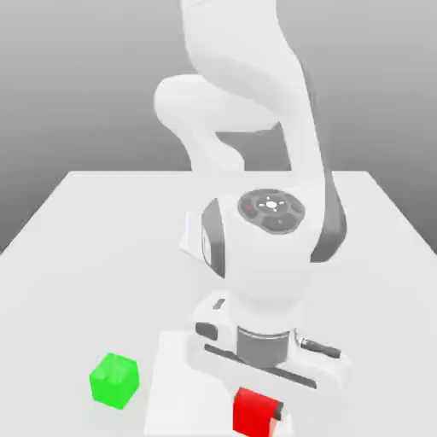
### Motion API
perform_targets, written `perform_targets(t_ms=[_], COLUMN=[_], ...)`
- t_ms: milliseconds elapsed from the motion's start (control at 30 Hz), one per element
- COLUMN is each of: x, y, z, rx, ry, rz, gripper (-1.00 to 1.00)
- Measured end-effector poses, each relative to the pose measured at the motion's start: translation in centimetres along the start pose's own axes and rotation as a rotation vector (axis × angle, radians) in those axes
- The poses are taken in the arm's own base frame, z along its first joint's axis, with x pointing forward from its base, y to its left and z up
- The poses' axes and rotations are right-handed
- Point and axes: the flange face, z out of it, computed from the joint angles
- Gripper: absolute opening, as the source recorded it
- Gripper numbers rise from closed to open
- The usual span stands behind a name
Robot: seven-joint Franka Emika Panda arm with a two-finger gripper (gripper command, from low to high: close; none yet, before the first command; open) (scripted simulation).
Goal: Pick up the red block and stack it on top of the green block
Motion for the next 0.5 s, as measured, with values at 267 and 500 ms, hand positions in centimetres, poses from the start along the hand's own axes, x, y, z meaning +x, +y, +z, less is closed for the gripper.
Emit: perform_targets(t_ms=[267, 500], x=[16.3, 17.1], y=[12.2, 13.4], z=[-3.6, 0.6], rx=[-0.003, -0.002], ry=[0.003, 0.001], rz=[0.524, 0.568], gripper=[-1.0, 1.0])
